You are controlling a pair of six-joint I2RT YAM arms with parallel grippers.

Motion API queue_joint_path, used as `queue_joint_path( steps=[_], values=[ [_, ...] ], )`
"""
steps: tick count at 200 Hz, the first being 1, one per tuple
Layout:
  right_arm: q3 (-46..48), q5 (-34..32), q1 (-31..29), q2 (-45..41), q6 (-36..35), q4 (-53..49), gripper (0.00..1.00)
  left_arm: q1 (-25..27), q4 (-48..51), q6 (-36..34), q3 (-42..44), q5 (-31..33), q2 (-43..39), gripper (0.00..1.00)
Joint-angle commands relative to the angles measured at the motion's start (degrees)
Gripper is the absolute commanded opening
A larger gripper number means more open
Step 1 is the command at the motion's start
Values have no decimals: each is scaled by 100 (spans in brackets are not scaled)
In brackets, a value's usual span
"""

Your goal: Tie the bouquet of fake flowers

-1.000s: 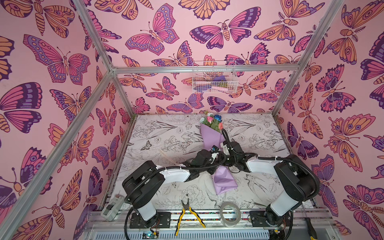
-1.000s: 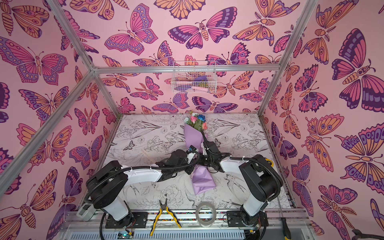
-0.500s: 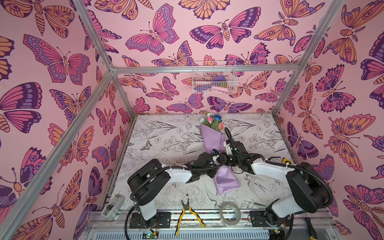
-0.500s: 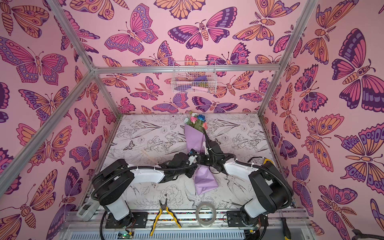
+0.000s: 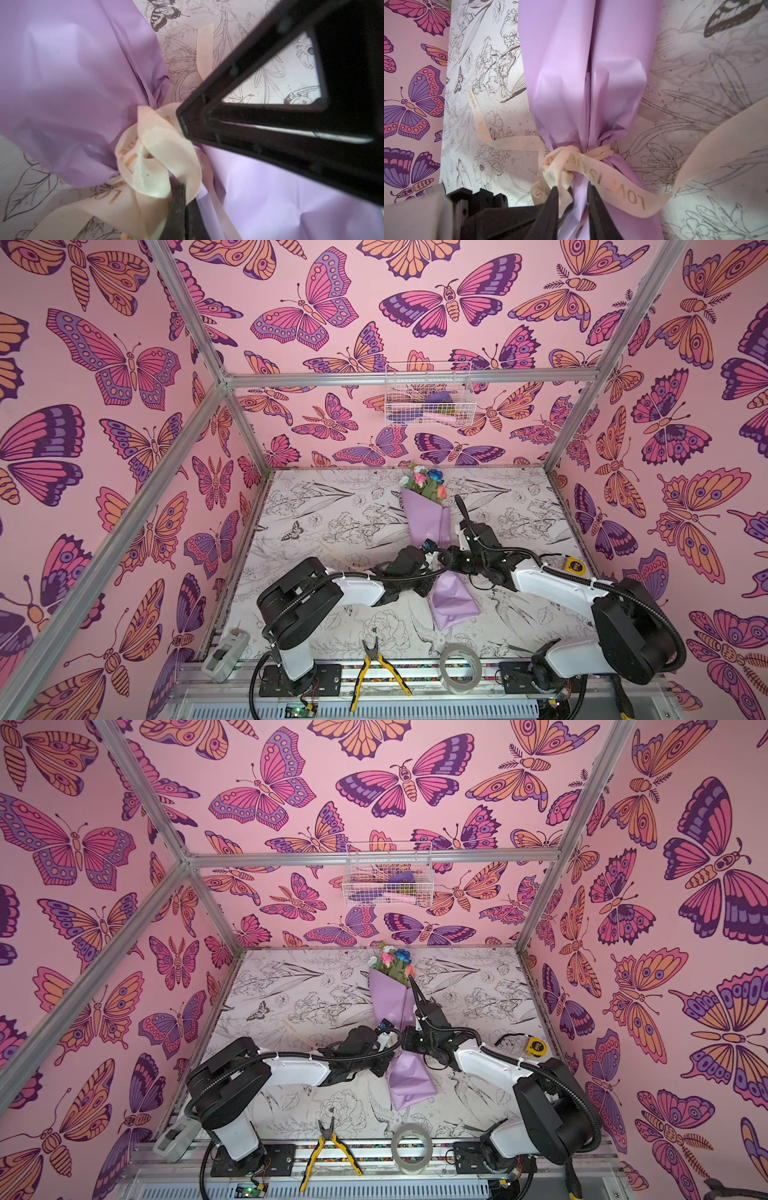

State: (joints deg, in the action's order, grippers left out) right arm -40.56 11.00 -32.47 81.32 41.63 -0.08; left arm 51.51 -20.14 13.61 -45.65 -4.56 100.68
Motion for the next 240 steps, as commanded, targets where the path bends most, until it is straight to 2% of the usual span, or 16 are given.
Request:
queue_joint_path(
  steps=[1, 60, 81, 111, 134, 163, 197, 207, 240],
  values=[
    [-184, 147, -63, -30, -102, -26, 31, 5, -12, -11, -5, -36, 132, 0],
    [-328, 192, -198, 308, -215, -1, 31, 4, -16, -6, -55, -80, 147, 0],
    [-419, 142, -198, 443, -234, -109, 21, 7, -13, 2, -63, -81, 124, 0],
    [-489, -280, -198, 510, -233, -506, 7, 6, -13, 18, -16, -15, 43, 0],
    [-515, -473, -198, 584, -234, -694, 1, -2, -12, 156, 55, 138, -115, 0],
    [-447, -347, -198, 631, -205, -484, 0, -11, -8, 373, 216, 551, -550, 11],
    [-446, -317, -197, 586, -250, -431, 0, -32, -7, 517, 319, 1053, -974, 28],
    [-450, -315, -198, 578, -266, -423, 0, -49, -5, 547, 294, 1088, -993, 36],
    [-444, -274, -198, 569, -260, -395, 0, -188, 217, 455, -69, 908, -717, 39]
  ],
)
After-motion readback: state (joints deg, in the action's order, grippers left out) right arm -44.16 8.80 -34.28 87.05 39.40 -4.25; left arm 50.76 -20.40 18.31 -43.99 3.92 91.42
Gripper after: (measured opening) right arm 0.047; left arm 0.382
